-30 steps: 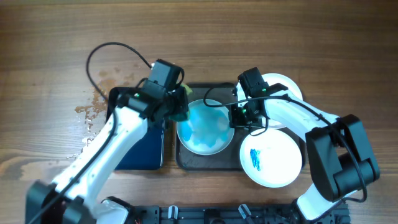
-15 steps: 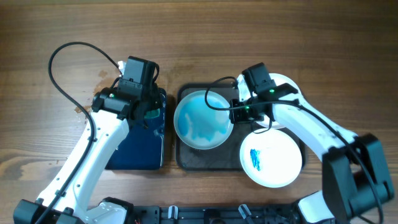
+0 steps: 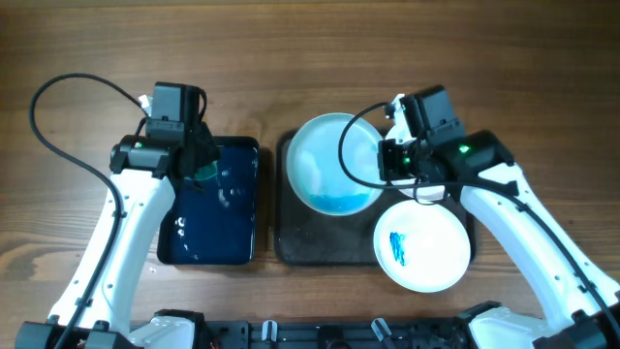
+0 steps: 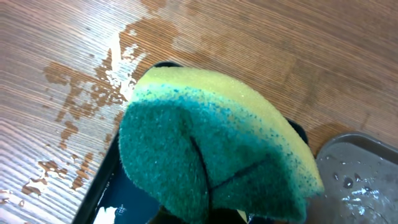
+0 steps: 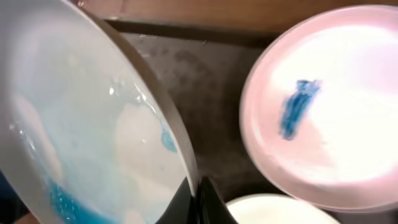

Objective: Clean dirty plates on tray and stack at the side

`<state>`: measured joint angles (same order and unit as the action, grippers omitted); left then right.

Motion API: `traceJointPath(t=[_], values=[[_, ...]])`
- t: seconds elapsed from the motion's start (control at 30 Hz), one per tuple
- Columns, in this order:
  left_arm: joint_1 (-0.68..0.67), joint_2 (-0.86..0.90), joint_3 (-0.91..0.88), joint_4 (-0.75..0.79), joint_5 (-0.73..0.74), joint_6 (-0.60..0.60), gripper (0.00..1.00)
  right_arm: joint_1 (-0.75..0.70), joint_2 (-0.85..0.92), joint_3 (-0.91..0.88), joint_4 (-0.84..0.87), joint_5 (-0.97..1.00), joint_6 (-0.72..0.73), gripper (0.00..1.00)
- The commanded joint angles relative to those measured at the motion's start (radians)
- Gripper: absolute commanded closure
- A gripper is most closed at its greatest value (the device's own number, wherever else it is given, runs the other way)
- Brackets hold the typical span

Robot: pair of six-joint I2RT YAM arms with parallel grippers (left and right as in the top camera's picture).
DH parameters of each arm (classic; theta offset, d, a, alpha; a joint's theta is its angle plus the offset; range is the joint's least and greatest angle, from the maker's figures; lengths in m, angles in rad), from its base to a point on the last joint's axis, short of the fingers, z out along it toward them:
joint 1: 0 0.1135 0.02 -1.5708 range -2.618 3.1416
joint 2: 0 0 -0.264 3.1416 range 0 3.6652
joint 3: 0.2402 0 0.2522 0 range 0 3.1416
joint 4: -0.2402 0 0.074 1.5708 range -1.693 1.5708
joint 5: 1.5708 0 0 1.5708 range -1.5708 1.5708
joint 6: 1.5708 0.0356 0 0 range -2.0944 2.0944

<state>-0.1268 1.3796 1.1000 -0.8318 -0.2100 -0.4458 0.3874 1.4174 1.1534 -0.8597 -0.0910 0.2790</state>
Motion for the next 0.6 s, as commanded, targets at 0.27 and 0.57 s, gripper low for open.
traceJointPath(t=[0.27, 0.57], values=[[0.023, -0.024, 0.028, -0.010, -0.015, 0.049, 0.96, 0.001, 0.275, 0.234, -0.205, -0.055, -0.020, 0.95], [0.023, -0.024, 0.028, -0.026, -0.015, 0.049, 0.96, 0.000, 0.359, 0.234, -0.249, -0.408, -0.164, 0.95]])
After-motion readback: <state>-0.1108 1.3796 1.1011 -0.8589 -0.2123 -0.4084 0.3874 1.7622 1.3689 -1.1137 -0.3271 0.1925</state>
